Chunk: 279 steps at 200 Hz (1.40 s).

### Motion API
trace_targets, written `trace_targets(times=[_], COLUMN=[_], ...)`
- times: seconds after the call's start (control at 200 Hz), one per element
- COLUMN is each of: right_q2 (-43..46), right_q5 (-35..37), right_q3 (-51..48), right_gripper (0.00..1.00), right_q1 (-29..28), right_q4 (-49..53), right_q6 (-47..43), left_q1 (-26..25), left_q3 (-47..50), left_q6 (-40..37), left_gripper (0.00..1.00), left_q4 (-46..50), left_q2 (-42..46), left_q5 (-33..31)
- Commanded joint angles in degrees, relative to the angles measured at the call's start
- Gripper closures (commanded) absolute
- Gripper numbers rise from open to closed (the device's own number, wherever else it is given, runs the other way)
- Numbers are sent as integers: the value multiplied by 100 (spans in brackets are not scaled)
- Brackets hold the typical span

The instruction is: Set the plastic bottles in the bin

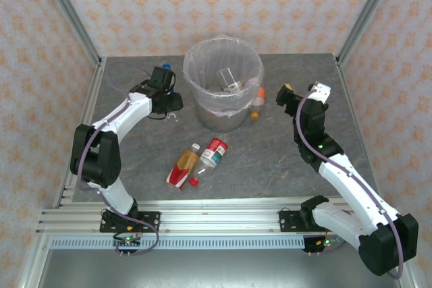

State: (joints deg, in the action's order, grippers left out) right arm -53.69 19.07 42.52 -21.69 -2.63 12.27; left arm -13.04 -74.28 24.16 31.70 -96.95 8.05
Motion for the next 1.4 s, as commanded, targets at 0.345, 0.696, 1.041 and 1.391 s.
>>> trace_targets(times=[0.345, 0.696, 1.041, 1.391], right_q2=[-8, 59, 123, 196], right_q5=[-110, -734, -1061, -1060], right_q3=[-76, -184, -246, -311], right_gripper=[1, 1, 1, 1], right_q1=[28, 31, 26, 27], right_q4=[-242, -517, -598, -629], right_q6=[21, -79, -196, -138], left_q1=[-233, -654, -818, -1198], left_q3=[238, -1, 139, -731], left_q6=[69, -121, -422, -1175], left_gripper=[59, 61, 62, 62], left_q4=[-370, -765, -1803, -1575], left_q2=[1226, 2012, 2529, 2164], left_q5=[-314, -762, -896, -35])
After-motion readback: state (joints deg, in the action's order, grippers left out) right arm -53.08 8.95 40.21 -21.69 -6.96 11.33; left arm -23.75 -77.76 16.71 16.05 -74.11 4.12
